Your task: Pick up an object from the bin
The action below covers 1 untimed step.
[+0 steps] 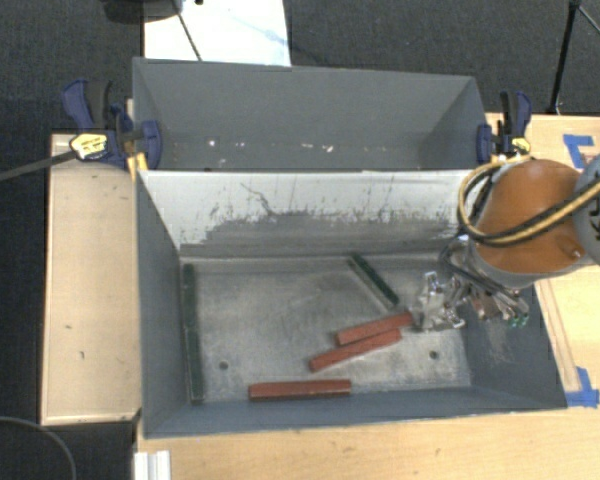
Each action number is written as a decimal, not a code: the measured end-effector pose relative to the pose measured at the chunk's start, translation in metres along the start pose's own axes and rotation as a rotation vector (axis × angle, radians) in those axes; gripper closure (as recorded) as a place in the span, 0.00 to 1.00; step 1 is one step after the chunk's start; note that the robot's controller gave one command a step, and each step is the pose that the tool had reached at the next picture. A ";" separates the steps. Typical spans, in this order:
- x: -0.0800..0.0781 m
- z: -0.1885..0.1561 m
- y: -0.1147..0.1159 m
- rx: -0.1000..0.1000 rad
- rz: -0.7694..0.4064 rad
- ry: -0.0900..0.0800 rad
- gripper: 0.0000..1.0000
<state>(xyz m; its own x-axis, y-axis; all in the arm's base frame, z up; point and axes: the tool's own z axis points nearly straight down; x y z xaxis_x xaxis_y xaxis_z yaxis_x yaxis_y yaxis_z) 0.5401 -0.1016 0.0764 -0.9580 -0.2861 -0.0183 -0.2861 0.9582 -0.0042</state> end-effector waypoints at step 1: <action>0.002 -0.048 0.017 -0.008 -0.085 0.021 1.00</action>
Offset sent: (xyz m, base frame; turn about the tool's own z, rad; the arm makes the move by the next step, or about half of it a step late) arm 0.0135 0.0687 0.0327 -0.2092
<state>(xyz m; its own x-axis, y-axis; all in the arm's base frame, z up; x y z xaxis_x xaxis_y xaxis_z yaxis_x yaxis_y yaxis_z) 0.5325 -0.0855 0.1238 -0.9305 -0.3664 0.0024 -0.3664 0.9305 0.0028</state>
